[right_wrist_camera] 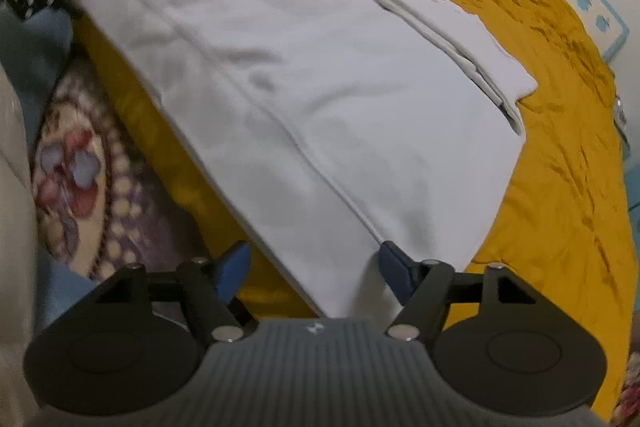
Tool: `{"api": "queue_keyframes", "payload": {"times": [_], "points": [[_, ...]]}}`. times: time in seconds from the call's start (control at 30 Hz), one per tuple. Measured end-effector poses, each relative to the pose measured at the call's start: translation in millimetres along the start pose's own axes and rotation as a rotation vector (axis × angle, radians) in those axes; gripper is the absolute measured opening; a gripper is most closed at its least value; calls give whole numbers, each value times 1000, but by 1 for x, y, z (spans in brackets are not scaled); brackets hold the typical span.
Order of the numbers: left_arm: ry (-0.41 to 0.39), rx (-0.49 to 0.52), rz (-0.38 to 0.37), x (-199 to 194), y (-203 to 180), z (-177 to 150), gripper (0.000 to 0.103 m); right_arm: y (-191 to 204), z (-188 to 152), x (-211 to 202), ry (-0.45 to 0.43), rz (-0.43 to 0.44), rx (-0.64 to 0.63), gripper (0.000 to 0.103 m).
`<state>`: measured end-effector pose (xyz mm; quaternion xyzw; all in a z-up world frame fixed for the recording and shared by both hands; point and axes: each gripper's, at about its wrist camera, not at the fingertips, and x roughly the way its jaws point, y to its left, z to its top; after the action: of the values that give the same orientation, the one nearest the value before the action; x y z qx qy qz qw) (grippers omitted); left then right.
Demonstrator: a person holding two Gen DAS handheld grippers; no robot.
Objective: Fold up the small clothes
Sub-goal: 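Grasp the folded sweatshirt edge with both grippers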
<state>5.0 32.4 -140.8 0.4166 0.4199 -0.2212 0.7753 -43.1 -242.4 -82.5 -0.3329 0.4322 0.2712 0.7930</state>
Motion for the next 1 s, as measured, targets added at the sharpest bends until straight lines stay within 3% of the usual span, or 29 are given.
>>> {"api": "queue_keyframes", "payload": {"times": [0.17, 0.33, 0.5, 0.63, 0.73, 0.8, 0.93, 1.0], "points": [[23, 118, 78, 16, -22, -4, 90, 13, -5, 13, 17, -53, -123, 73], [37, 103, 97, 27, -22, -2, 89, 14, -5, 24, 19, -49, -122, 76], [31, 87, 122, 21, -21, -1, 63, 17, -5, 28, 27, -58, -144, 77], [12, 34, 129, 12, -15, -2, 50, 17, -7, 24, 19, -62, -151, 74], [6, -11, 162, 0, -14, 1, 32, 19, -9, 21, 11, -73, -157, 70], [-7, -44, 179, -8, -12, 3, 15, 18, -11, 19, 3, -76, -164, 66], [-66, -145, 189, -29, 4, 7, 9, 18, -14, 16, -5, -89, -198, 61], [-101, -175, 198, -39, 10, 12, 9, 19, -14, 15, -2, -111, -221, 54]]}}
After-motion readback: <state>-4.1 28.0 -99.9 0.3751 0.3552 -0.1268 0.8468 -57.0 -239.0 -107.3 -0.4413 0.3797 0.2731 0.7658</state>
